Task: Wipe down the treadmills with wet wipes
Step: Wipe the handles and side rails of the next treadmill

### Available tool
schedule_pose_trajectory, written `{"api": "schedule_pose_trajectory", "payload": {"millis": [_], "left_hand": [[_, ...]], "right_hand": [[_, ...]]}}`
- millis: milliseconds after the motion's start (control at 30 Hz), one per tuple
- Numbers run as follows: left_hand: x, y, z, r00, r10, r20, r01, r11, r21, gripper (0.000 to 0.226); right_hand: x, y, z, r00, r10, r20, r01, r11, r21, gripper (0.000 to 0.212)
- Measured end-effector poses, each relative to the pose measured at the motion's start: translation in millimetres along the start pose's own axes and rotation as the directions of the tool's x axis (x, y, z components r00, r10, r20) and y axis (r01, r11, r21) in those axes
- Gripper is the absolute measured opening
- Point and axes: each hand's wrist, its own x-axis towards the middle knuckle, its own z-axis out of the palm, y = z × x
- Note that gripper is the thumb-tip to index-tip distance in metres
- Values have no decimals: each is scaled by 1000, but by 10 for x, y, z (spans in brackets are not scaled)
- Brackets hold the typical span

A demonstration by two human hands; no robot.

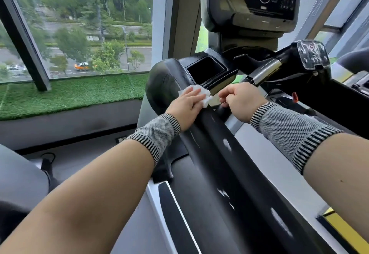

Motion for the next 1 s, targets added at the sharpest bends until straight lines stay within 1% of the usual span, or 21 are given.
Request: {"api": "schedule_pose_trajectory", "payload": {"millis": [33, 133, 233, 300, 367, 467, 533, 600, 633, 733, 833, 933, 1000], "left_hand": [[43, -29, -5, 999, -17, -38, 16, 1000, -21, 37], [52, -80, 11, 976, -89, -199, 57, 985, -161, 32], [-75, -51, 59, 922, -198, -333, 122, 964, -234, 30], [-196, -67, 141, 888, -274, -369, 168, 940, -296, 29], [-345, -112, 269, 868, -358, -345, 233, 906, -353, 30], [-633, -147, 511, 862, -446, -240, 304, 835, -460, 37], [-819, -42, 611, 880, -441, -177, 274, 776, -569, 42], [-906, 93, 659, 908, -393, -146, 209, 725, -657, 46], [-914, 159, 655, 922, -362, -140, 187, 730, -657, 48], [-861, 277, 643, 953, -272, -134, 145, 798, -585, 66], [-874, 275, 731, 951, -292, -101, 188, 806, -561, 66], [-973, 220, 865, 929, -365, -56, 241, 714, -658, 70], [-1019, 223, 894, 915, -405, -6, 287, 660, -694, 63]], "right_hand": [[3, 12, -1, 1000, 1, 2, -1, 1000, 15, 27], [-11, 42, -6, 1000, -4, 3, 4, 999, 35, 26], [-20, 42, 1, 1000, -18, 9, 18, 1000, 16, 23], [-32, 34, 24, 999, -26, 20, 26, 1000, -5, 24], [-45, 30, 53, 999, -31, 37, 31, 999, -18, 25], [-82, 17, 98, 997, -40, 68, 43, 998, -50, 25], [-106, -4, 105, 996, -43, 72, 49, 996, -71, 24], [-125, -31, 102, 997, -37, 73, 42, 997, -71, 23], [-131, -45, 99, 997, -37, 69, 41, 997, -71, 23], [-156, -85, 80, 998, -37, 58, 41, 997, -66, 23], [-193, -87, 59, 997, -39, 63, 42, 998, -50, 22], [-230, -47, 44, 997, -40, 70, 44, 998, -50, 23], [-249, -15, 47, 996, -38, 77, 42, 997, -58, 24]]}}
